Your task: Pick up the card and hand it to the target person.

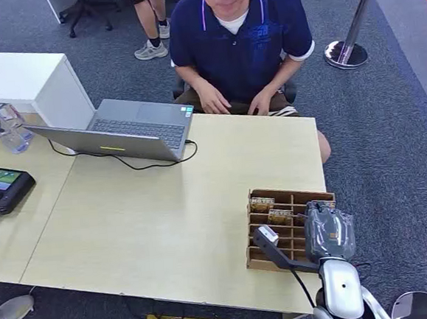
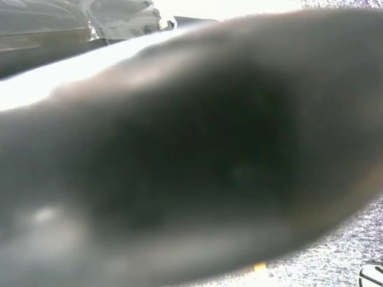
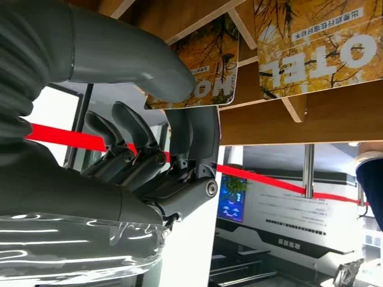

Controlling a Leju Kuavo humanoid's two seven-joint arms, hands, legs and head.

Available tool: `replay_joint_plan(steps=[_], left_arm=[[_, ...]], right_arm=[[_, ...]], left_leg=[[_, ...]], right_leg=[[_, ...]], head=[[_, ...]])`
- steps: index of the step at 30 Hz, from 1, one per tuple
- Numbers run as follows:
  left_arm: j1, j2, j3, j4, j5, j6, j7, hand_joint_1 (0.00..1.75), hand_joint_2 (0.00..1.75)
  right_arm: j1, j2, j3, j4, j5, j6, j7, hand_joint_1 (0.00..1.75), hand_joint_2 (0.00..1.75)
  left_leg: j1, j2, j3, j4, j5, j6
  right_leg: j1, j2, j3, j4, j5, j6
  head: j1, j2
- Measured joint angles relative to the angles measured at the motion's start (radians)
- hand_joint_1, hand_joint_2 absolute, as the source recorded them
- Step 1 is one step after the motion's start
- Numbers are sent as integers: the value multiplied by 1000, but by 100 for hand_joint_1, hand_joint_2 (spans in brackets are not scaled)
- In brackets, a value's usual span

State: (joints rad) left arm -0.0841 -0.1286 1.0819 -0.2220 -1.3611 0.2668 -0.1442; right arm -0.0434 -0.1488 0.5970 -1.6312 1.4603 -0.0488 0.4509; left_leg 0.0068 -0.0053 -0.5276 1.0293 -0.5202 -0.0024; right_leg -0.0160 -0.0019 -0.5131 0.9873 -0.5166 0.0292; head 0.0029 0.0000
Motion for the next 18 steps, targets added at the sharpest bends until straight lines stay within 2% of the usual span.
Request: replay_joint_plan(steps=[18], left_arm=[[0, 0, 0, 0, 6, -28, -23, 0, 0]], right_arm=[[-35, 0, -1, 14, -20, 0, -11, 152, 175]], left_leg=[[0, 0, 0, 0, 0, 0]], right_leg=[[0, 0, 0, 0, 0, 0]], head=[[0, 0]])
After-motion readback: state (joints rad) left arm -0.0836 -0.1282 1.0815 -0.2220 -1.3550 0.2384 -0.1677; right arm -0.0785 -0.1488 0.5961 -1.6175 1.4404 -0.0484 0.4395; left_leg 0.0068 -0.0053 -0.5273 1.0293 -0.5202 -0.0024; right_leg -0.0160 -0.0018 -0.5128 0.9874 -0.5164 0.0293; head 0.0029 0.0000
